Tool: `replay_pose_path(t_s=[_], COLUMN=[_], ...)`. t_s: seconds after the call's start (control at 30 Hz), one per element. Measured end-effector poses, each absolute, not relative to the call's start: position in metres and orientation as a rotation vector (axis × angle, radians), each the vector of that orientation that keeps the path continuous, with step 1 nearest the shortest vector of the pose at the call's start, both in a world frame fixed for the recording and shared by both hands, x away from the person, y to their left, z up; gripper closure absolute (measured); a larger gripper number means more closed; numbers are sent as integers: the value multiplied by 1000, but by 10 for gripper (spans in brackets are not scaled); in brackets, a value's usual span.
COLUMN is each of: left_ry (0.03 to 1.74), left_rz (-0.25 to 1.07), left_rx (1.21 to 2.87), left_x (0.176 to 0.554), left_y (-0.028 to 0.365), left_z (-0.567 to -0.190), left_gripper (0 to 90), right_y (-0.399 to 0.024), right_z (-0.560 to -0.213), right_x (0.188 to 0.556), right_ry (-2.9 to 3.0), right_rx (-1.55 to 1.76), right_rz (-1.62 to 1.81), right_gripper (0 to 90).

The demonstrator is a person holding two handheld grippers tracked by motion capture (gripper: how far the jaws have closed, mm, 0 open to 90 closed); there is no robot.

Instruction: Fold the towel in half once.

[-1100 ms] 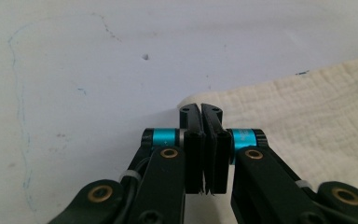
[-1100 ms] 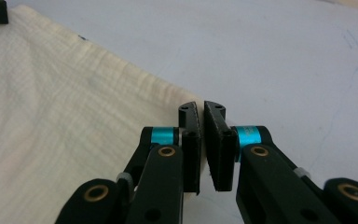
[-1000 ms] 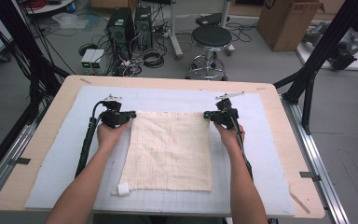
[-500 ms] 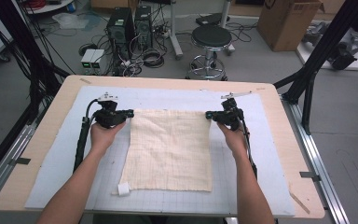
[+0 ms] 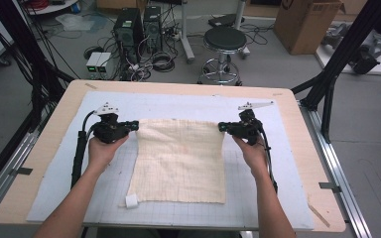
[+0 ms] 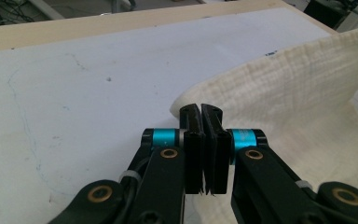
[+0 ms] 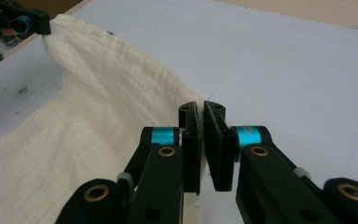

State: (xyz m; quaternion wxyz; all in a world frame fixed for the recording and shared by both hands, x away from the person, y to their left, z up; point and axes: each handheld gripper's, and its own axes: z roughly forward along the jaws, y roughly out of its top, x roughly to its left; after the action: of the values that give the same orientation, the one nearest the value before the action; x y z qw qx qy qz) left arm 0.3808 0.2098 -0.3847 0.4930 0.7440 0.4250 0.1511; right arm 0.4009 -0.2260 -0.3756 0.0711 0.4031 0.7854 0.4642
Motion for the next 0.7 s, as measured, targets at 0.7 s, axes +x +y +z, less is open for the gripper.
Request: replay_pose_path(t_s=[0.7], left_ry=[968], left_rz=[321], left_rx=[1782], left_x=[350], left_y=[224], left_z=[-396], left_gripper=[872], right_y=[-226], right_z=[-379], right_x=[371], right_ry=[2399], right_rx=[1144], right_rz=[1489], right_gripper=[855])
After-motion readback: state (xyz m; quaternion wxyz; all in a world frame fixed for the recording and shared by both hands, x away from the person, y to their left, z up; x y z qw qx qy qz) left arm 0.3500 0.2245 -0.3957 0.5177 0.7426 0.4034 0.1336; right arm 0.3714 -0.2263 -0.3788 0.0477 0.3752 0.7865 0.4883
